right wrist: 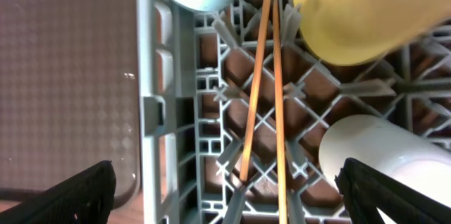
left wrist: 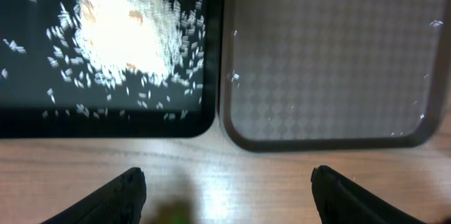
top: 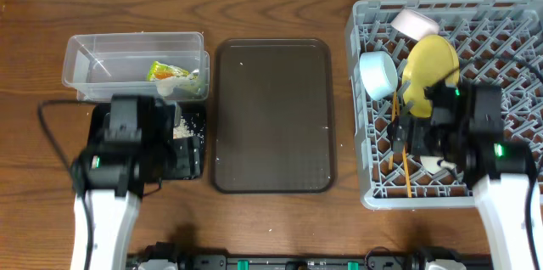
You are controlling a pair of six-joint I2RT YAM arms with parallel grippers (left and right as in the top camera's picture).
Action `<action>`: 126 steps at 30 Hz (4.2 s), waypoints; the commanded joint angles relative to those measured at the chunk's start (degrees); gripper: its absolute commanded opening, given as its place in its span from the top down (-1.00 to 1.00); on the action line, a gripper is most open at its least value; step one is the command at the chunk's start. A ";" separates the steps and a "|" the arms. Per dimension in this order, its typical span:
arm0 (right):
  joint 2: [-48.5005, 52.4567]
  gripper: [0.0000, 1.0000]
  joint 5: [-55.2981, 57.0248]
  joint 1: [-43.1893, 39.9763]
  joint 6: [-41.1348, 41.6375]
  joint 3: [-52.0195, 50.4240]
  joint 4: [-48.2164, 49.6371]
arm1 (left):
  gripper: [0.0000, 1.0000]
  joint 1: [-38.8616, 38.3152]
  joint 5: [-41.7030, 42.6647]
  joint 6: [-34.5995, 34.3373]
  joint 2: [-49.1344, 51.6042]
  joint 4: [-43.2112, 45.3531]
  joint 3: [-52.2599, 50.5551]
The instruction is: Sort waste into correct bins and load items into the dishwasher rack
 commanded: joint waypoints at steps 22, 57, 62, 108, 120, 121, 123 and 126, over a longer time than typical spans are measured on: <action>-33.66 -0.98 6.08 -0.15 3.19 -12.33 2.16 | -0.55 0.04 -0.74 -3.52 -24.13 7.50 -6.73; -56.02 -0.98 9.92 2.43 -0.72 -30.08 15.50 | -0.56 0.04 -0.74 -3.52 -24.13 7.52 -6.73; -59.52 -0.99 9.90 2.86 -0.68 -40.92 33.24 | -0.56 0.04 -0.74 -3.52 -24.13 7.50 -6.73; -60.26 -0.97 10.36 2.80 -0.68 -52.04 46.53 | -0.56 0.04 -0.74 -3.52 -24.13 7.32 -6.73; -60.26 -0.99 10.38 2.82 -0.68 -52.04 46.53 | -0.56 -0.02 -4.02 -1.55 -28.50 8.59 -8.17; -60.26 -0.99 10.38 2.80 -0.68 -52.04 46.53 | -0.56 -0.02 -5.09 -1.57 -29.83 10.08 -9.29; -60.26 -0.99 10.36 2.80 -0.68 -52.04 46.53 | -0.55 -0.02 -7.23 -1.57 -33.31 13.60 -12.68; -60.26 -0.99 10.36 2.80 -0.68 -52.04 46.53 | -0.56 -0.02 -8.70 -1.57 -39.47 18.93 -19.26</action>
